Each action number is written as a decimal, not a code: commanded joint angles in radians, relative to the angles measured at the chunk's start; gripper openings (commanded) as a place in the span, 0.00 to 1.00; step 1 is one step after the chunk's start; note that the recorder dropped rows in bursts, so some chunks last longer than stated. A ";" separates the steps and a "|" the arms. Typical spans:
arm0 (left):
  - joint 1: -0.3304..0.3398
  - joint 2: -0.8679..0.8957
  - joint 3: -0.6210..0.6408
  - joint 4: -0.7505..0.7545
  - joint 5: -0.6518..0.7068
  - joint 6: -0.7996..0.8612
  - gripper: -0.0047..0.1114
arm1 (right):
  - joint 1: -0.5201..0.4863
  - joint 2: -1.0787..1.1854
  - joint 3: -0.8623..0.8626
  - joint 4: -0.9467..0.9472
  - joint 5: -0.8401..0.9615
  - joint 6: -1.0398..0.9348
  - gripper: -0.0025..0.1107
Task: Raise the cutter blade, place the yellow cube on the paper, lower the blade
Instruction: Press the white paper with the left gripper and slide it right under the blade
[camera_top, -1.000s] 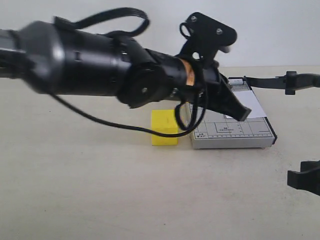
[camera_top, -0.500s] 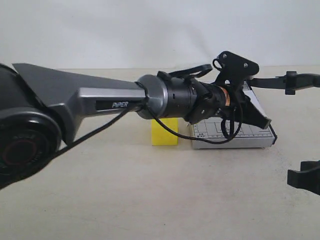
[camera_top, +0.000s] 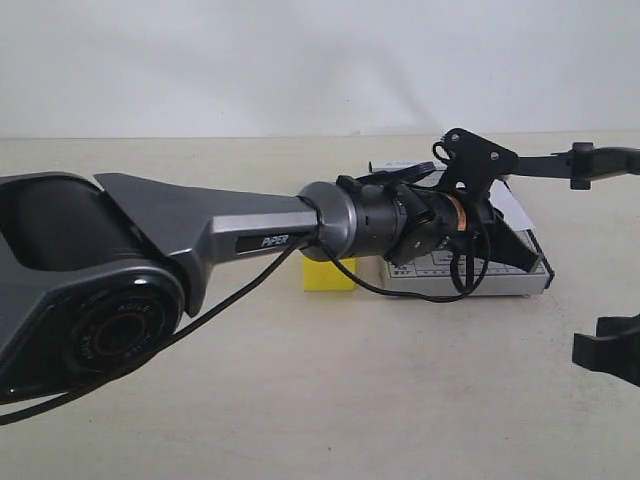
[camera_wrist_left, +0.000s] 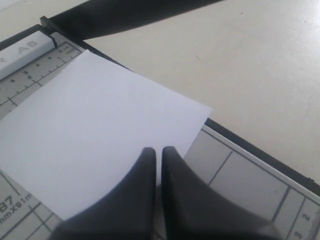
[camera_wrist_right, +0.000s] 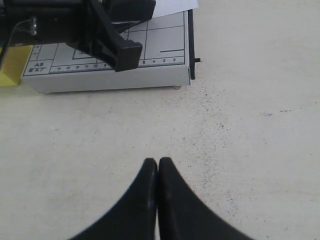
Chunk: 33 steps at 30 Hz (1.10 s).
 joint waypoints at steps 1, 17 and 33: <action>0.002 0.010 -0.006 -0.008 0.011 -0.011 0.08 | -0.003 0.000 0.000 0.001 -0.021 0.006 0.02; -0.043 0.010 -0.006 -0.006 0.085 0.218 0.08 | -0.003 0.000 0.000 0.001 -0.021 0.006 0.02; -0.056 -0.043 -0.006 -0.007 0.057 0.230 0.08 | -0.003 0.000 0.000 0.001 -0.021 0.017 0.02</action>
